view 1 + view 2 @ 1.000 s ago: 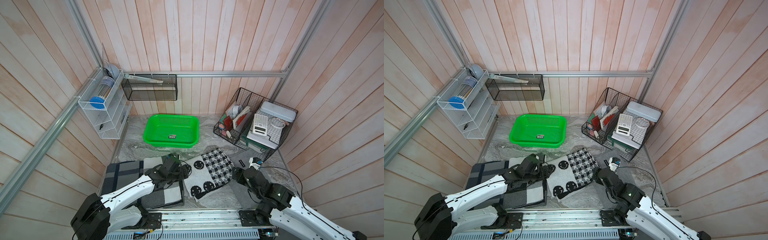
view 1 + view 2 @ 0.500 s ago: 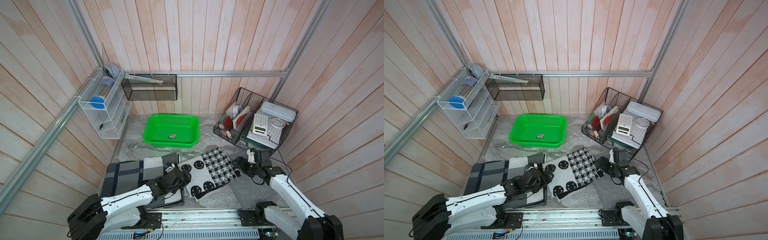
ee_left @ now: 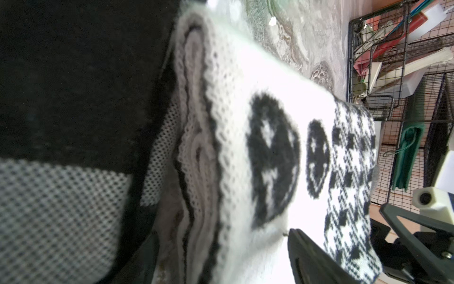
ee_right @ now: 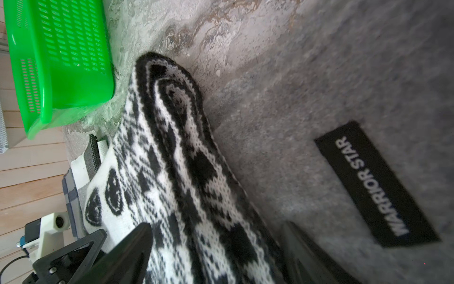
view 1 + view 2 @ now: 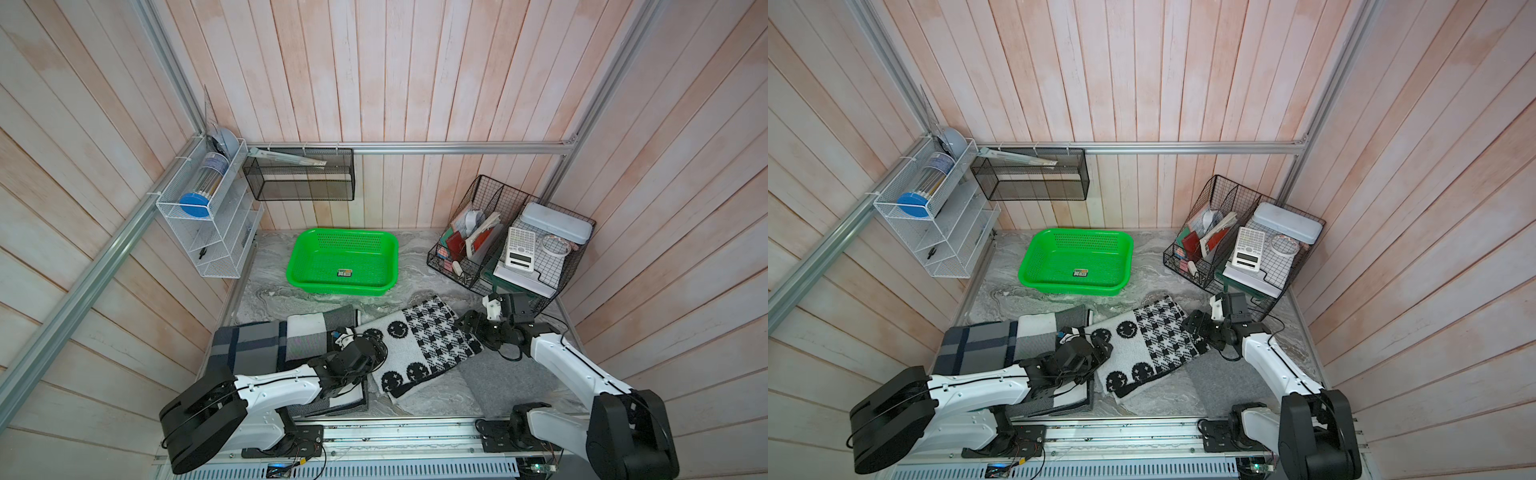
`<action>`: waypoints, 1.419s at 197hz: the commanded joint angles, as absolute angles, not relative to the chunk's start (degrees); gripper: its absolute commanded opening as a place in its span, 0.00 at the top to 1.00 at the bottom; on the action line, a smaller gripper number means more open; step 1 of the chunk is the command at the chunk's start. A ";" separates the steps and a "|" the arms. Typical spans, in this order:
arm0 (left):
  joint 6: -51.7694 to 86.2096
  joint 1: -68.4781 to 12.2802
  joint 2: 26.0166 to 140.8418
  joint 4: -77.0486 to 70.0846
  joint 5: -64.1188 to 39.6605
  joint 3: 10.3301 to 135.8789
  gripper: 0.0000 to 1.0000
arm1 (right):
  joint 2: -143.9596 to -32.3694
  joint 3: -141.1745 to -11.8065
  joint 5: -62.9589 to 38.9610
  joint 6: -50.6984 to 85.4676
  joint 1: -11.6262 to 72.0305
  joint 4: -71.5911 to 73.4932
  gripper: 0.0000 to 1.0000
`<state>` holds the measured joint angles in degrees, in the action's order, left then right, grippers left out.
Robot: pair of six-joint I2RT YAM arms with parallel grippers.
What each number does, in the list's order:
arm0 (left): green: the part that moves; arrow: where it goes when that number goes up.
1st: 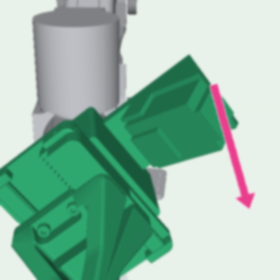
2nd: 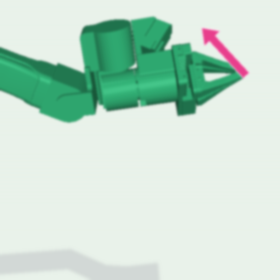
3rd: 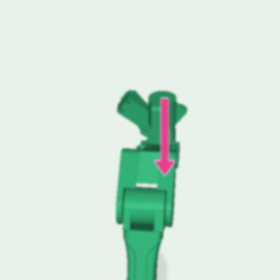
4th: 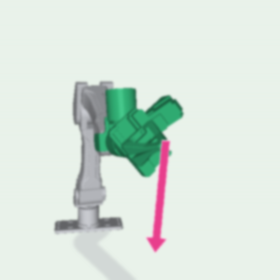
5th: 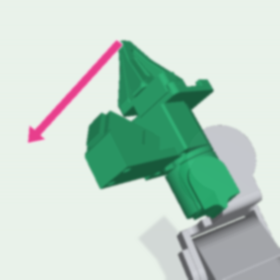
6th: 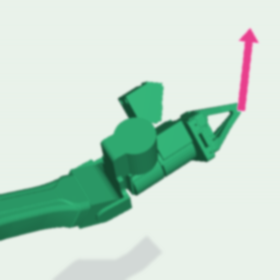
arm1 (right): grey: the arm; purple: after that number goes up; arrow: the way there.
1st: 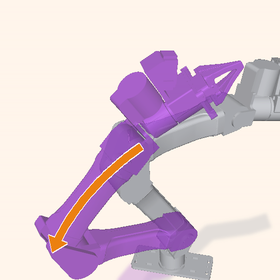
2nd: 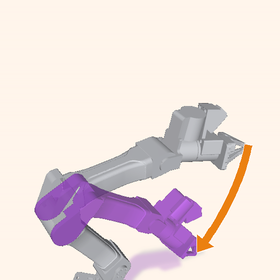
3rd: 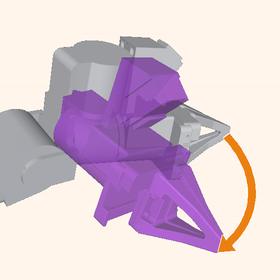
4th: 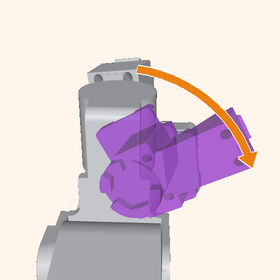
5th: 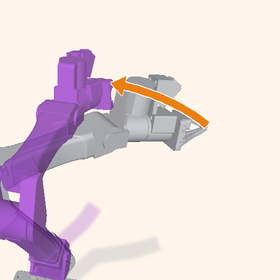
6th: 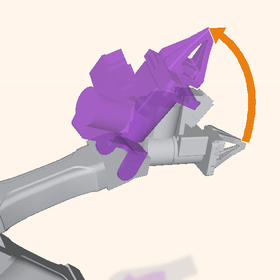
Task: Put the folded scarf in the basket
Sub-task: Pick up the scarf at the center of the board.
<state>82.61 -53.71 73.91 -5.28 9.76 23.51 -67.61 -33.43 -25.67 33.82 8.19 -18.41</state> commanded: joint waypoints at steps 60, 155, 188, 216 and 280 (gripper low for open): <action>83.64 -53.89 82.81 -11.00 10.04 25.75 0.22 | -70.59 -35.01 -25.12 33.06 11.99 -16.04 0.20; 70.88 -51.65 77.16 1.45 8.81 33.72 1.00 | -59.43 -36.99 -24.99 33.00 14.17 -17.42 1.00; 59.89 -50.53 71.08 15.28 10.05 41.22 1.00 | -52.81 -38.24 -24.49 35.33 16.70 -16.98 1.00; 52.27 -45.87 66.98 22.46 6.87 44.74 1.00 | -49.55 -40.63 -22.25 38.02 18.92 -14.79 1.00; 34.23 -28.98 69.95 40.35 -0.73 63.05 1.00 | -56.97 -49.14 -13.12 40.58 26.05 -5.20 1.00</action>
<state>44.51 -34.06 67.94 30.81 0.43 55.88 -52.31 -44.49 -19.51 39.44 24.27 -12.12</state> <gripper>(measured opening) 0.111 0.107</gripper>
